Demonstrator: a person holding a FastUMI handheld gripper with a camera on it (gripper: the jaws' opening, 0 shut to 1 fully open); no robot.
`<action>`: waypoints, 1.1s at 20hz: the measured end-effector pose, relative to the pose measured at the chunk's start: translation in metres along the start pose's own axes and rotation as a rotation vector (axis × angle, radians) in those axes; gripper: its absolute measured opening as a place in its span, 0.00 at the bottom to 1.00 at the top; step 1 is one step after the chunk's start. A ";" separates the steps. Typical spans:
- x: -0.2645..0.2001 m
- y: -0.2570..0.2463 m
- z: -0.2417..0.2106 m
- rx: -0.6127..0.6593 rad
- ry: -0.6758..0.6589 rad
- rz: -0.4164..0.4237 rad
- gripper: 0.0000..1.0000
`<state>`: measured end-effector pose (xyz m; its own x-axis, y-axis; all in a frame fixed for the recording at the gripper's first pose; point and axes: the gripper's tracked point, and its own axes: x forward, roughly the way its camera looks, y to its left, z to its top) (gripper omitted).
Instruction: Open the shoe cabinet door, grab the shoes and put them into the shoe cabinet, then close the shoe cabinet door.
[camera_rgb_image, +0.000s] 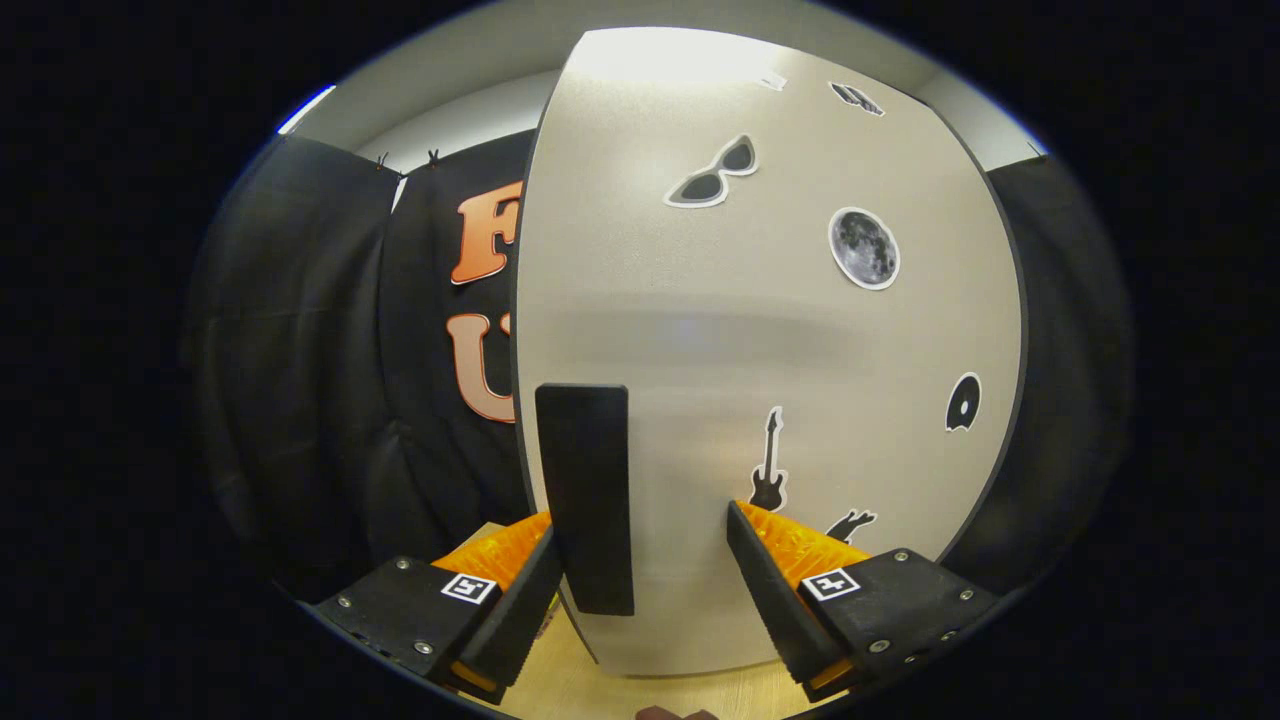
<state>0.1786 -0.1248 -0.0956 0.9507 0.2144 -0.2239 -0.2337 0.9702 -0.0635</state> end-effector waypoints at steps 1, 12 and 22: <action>0.001 0.000 -0.002 0.003 -0.005 -0.008 0.96; -0.005 -0.001 0.000 0.050 0.038 -0.042 0.96; -0.116 -0.017 0.010 -0.049 0.044 -0.091 0.96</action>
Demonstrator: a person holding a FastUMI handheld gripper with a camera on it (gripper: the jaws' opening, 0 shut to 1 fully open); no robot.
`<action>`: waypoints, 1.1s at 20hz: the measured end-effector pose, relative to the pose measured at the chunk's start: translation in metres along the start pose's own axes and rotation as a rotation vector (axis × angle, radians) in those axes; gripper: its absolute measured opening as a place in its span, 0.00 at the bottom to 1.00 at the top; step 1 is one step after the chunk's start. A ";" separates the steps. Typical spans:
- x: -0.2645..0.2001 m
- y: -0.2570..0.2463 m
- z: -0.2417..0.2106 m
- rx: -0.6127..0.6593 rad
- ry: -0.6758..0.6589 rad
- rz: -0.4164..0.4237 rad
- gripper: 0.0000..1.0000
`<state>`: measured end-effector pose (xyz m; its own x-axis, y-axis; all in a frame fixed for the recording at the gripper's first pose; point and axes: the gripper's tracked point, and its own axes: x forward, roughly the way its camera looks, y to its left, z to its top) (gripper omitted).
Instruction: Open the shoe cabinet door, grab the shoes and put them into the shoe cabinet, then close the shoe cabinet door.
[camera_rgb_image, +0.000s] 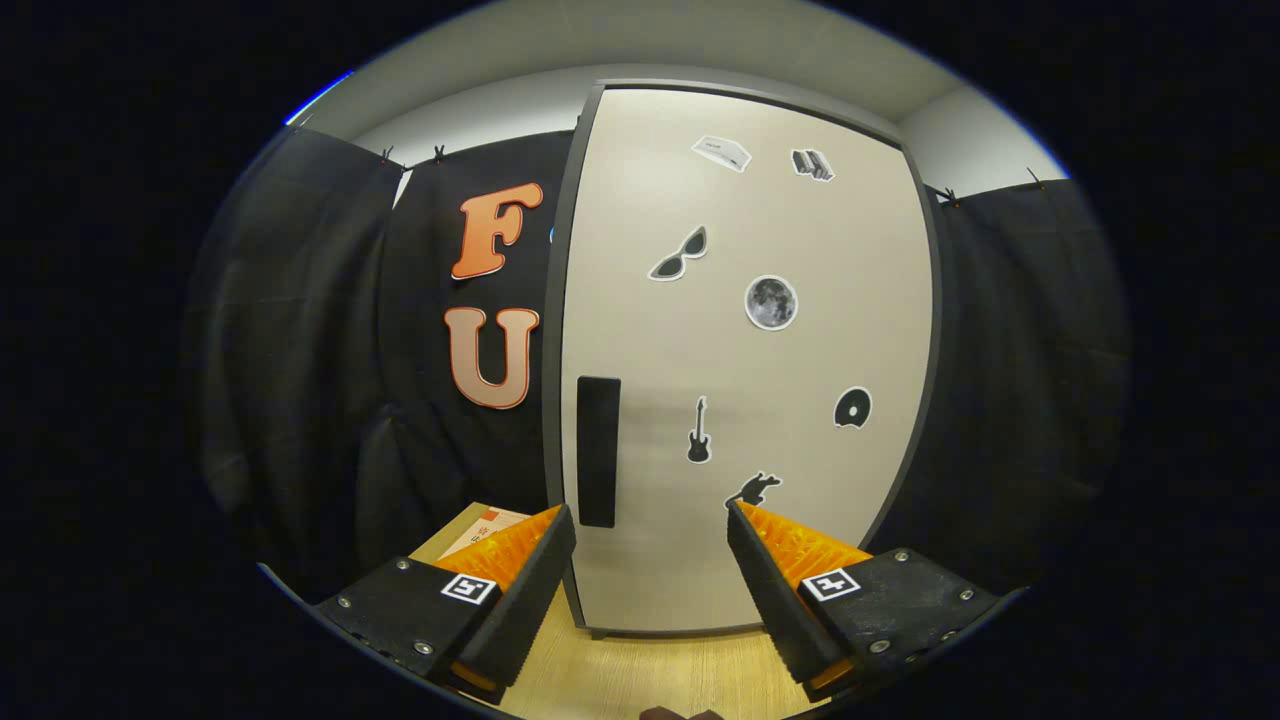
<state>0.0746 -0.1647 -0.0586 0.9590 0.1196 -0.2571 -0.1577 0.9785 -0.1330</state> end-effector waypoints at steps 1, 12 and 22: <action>-0.011 -0.005 -0.002 0.001 0.006 -0.007 0.96; -0.139 -0.096 0.015 0.046 -0.085 -0.041 0.95; -0.215 -0.166 0.012 0.059 -0.155 -0.083 0.95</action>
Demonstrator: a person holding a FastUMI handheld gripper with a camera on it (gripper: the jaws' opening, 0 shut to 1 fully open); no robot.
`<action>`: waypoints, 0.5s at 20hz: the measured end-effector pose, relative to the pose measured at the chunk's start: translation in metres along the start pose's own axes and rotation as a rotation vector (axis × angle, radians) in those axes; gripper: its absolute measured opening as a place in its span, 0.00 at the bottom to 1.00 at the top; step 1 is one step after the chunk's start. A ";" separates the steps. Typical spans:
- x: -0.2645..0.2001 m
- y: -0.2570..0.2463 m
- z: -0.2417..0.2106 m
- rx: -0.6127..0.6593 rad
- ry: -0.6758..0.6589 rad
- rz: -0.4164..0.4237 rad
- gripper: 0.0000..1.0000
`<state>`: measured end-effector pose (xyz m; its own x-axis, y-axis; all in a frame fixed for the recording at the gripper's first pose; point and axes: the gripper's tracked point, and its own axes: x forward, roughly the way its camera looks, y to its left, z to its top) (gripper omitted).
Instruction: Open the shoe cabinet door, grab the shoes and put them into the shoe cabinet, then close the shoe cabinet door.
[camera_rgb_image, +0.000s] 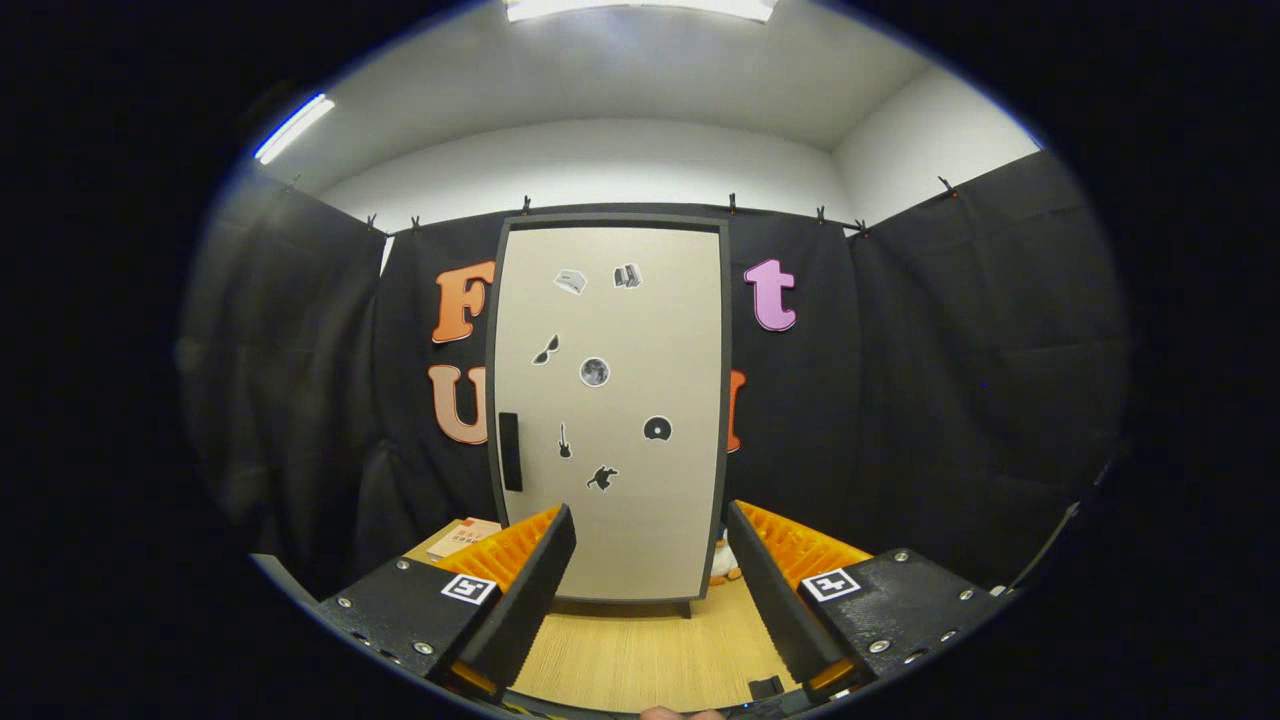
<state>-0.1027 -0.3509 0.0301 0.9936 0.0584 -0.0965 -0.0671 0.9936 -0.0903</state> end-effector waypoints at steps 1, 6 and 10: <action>-0.003 -0.006 0.001 0.003 -0.007 -0.003 0.95; -0.012 -0.024 -0.003 0.040 -0.014 0.009 0.95; -0.015 -0.024 -0.001 0.036 -0.036 0.027 0.95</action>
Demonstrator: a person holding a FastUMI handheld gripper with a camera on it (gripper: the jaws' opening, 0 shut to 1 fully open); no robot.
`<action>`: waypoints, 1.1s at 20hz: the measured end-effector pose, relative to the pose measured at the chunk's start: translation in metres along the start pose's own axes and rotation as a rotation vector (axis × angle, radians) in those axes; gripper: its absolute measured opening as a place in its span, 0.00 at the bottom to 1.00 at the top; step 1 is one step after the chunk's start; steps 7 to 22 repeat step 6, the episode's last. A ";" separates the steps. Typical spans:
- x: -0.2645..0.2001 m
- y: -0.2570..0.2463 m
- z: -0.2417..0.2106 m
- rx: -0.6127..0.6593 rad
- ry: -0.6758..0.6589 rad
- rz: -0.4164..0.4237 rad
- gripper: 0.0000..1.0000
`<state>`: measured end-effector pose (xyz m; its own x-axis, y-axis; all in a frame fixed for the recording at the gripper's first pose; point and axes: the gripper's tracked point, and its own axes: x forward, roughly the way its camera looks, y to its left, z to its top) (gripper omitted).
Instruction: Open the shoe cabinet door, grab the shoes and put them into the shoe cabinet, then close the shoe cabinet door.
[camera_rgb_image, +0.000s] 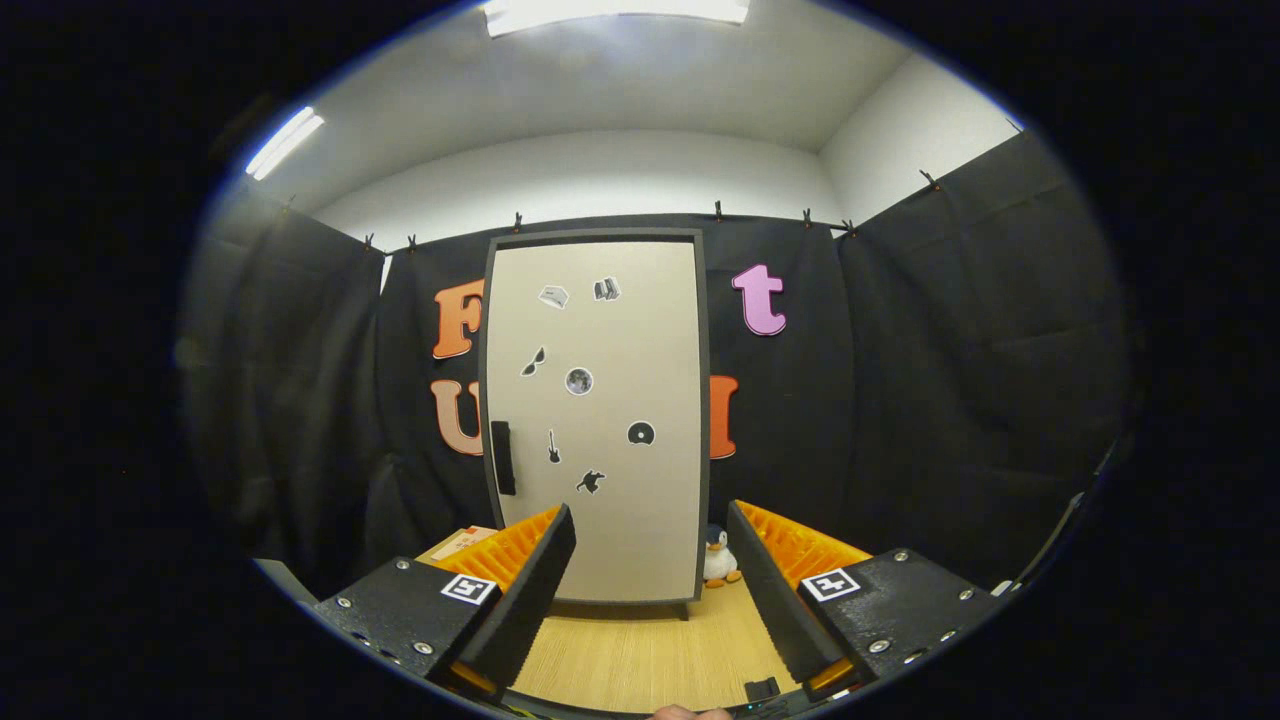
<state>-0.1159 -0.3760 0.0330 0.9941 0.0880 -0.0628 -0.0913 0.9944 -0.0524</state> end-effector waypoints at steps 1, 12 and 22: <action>0.000 -0.001 0.000 -0.004 -0.003 -0.003 0.95; 0.002 0.002 -0.004 -0.003 0.000 0.006 0.95; 0.002 0.002 -0.004 -0.003 0.000 0.006 0.95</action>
